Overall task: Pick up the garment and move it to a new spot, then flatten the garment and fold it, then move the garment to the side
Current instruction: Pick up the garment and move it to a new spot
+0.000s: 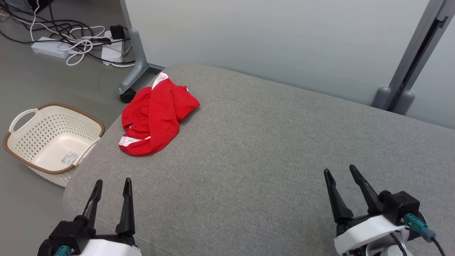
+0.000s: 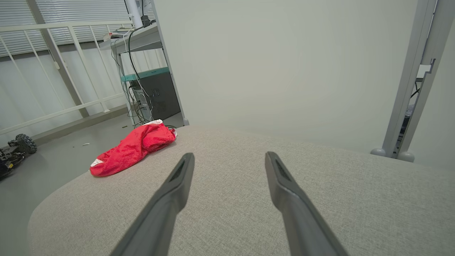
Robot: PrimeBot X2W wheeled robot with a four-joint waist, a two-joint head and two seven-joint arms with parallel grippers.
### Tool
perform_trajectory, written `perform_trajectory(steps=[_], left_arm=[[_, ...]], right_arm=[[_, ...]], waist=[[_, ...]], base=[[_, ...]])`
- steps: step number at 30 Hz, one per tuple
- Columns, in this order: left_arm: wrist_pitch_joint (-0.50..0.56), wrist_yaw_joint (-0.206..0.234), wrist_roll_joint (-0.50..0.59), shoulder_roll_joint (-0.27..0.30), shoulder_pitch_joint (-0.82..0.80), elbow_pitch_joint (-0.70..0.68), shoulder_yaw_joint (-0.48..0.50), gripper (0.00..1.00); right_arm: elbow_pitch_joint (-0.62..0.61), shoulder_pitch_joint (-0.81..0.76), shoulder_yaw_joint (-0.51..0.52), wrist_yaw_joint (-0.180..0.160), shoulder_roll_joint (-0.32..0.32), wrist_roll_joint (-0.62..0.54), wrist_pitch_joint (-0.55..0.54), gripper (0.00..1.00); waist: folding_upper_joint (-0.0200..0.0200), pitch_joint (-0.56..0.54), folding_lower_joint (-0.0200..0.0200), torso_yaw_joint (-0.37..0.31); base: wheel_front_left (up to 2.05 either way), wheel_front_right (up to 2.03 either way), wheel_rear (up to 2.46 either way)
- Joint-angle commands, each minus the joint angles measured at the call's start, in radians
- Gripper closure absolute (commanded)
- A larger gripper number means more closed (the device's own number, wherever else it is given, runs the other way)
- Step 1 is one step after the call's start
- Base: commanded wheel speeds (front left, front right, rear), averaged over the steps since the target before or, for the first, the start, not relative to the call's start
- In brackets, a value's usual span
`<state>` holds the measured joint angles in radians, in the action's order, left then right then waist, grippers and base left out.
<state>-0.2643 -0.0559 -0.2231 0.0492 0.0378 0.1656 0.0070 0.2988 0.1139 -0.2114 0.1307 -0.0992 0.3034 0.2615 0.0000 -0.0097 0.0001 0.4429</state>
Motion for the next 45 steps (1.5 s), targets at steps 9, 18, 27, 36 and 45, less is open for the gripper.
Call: perform_trajectory(steps=[9, 18, 27, 36, 45], left_arm=[[0.069, -0.017, -0.019, 0.05, -0.12, 0.008, 0.013, 0.0], [0.265, -0.05, -0.121, 0.194, -0.424, 0.174, 0.079, 0.0], [0.429, -0.071, -0.244, 0.339, -0.687, 0.396, 0.111, 0.0], [0.491, -0.075, -0.31, 0.443, -0.84, 0.601, 0.133, 0.0], [0.557, -0.074, -0.364, 0.511, -0.89, 0.824, 0.095, 0.0]], right_arm=[[-0.014, 0.039, -0.002, 0.0, -0.013, -0.009, 0.005, 0.0], [-0.053, 0.136, -0.002, 0.0, -0.036, -0.021, 0.005, 0.0], [-0.122, 0.273, -0.012, 0.0, -0.052, -0.022, 0.005, 0.0], [-0.205, 0.355, -0.046, 0.0, -0.071, -0.004, 0.005, 0.0], [-0.246, 0.372, -0.04, 0.0, -0.076, -0.009, 0.005, 0.0]], waist=[[0.0, 0.068, -0.0001, -0.016], [0.0, 0.181, -0.0001, -0.12], [0.0, 0.324, -0.0001, -0.258], [0.0, 0.449, -0.0001, -0.356], [0.0, 0.531, -0.0001, -0.439]], base=[[0.0, 0.0, 0.0], [0.0, 0.0, 0.0], [0.0, 0.0, 0.0], [0.0, 0.0, 0.0], [0.0, 0.0, 0.0]])
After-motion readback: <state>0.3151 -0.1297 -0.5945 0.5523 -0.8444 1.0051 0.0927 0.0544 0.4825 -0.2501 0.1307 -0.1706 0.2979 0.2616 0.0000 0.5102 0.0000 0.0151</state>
